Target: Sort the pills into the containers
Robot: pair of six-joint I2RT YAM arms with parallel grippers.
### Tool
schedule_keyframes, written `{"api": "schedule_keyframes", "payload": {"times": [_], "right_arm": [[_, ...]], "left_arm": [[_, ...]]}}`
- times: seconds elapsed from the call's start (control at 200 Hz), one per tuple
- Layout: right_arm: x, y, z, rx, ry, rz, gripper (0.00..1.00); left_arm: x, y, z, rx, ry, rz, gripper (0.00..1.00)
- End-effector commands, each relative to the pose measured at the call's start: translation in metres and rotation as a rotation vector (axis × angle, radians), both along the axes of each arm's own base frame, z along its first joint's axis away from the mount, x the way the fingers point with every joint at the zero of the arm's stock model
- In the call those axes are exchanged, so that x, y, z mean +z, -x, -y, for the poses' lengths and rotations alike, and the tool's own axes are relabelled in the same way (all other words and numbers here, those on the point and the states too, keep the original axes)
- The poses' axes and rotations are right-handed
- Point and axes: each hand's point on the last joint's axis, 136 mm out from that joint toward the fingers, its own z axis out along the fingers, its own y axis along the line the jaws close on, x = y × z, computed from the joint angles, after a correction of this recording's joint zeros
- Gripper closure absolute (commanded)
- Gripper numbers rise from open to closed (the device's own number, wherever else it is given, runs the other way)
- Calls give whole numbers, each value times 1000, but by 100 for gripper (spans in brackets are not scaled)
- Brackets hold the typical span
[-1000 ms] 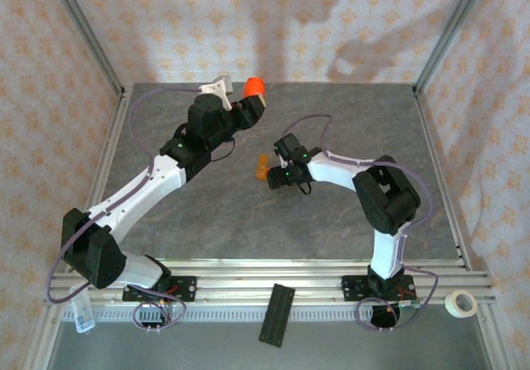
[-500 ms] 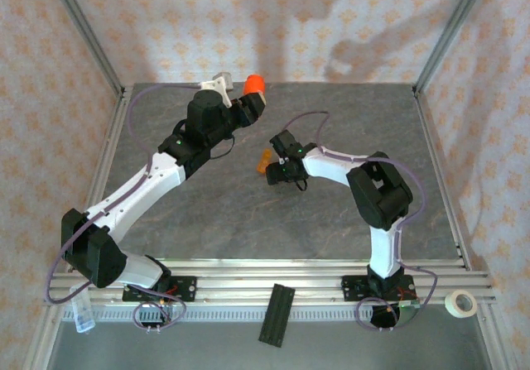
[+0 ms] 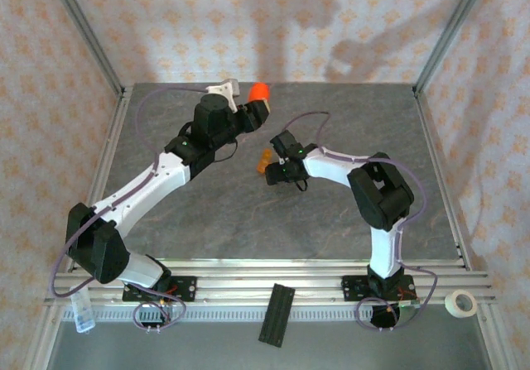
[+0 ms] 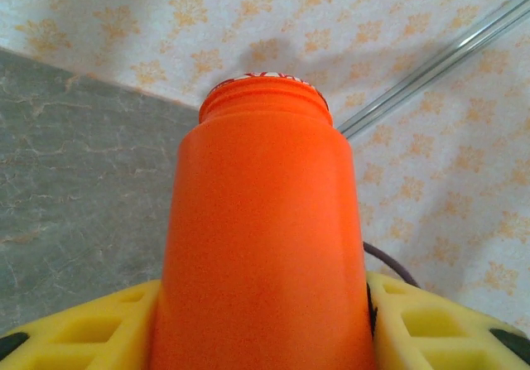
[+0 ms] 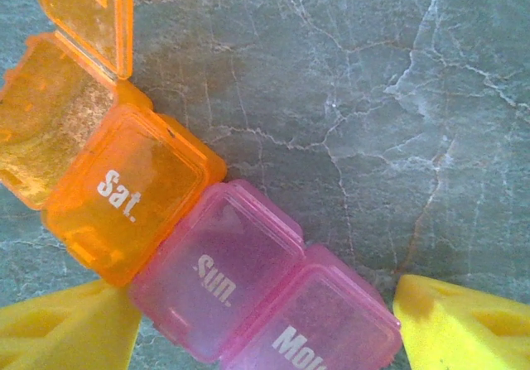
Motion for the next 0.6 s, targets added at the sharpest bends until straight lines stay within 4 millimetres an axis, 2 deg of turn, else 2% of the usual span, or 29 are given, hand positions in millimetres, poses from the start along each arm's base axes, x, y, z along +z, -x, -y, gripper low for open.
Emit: {"api": "schedule_keyframes", "payload": {"times": [0.0,0.185,0.4,0.596], "right_arm": [[19,-6,5,-24,-18,62,20],[26,-6,12,-49,-37,74,19],[33,-2,31,-97,-57,86,19],[41,-4,44,-147,-90,95,19]], "left_arm": [[4,4,8,-54,-13,70,100],[-16,9,11,-93,-56,72,100],[-42,14,13,-127,-83,40,100],[-74,25,12,-170,-151,6,100]]}}
